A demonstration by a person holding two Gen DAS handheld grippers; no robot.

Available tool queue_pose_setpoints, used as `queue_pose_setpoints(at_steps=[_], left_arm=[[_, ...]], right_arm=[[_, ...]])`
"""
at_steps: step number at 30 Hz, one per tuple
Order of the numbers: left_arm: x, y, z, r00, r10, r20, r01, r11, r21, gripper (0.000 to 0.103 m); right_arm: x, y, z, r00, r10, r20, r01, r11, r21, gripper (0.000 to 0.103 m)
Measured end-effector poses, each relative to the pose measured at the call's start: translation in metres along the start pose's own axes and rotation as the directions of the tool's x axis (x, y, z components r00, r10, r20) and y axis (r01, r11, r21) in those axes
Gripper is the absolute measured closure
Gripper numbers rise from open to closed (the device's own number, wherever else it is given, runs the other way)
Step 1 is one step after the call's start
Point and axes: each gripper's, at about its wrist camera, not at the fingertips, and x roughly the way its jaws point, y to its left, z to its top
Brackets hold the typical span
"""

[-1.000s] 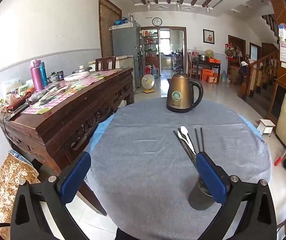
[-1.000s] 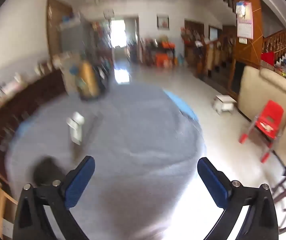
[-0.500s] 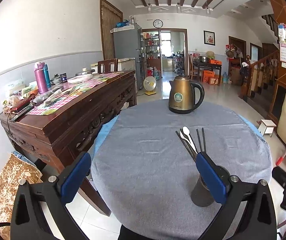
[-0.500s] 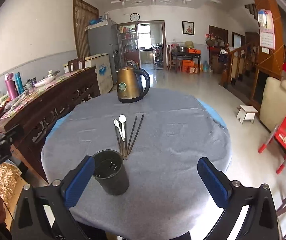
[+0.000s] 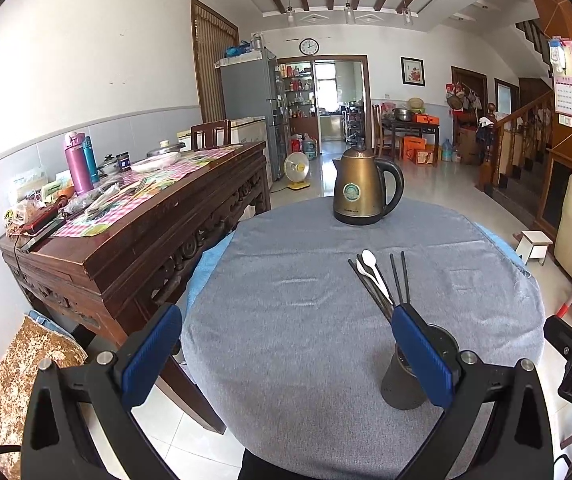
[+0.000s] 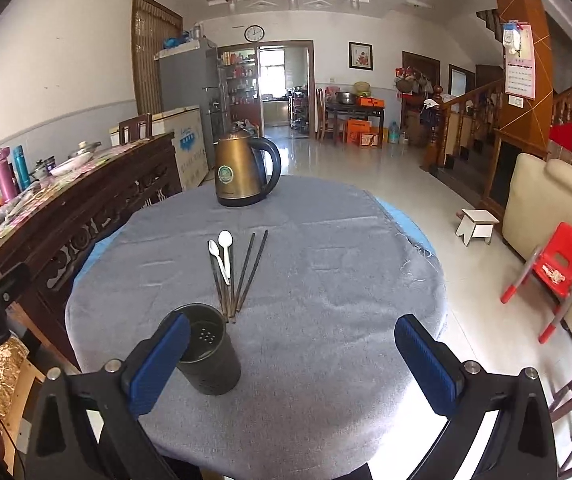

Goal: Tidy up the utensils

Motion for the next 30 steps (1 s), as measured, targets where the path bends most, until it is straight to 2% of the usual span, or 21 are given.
queue_pose_setpoints(at_steps=[30], left_arm=[[0.007, -0.006, -0.009, 0.999, -0.009, -0.034, 0.010, 1.000, 0.026, 0.000]], right_arm=[[0.015, 0.002, -0.008, 0.999, -0.020, -0.037, 0.019, 1.000, -0.021, 0.000]])
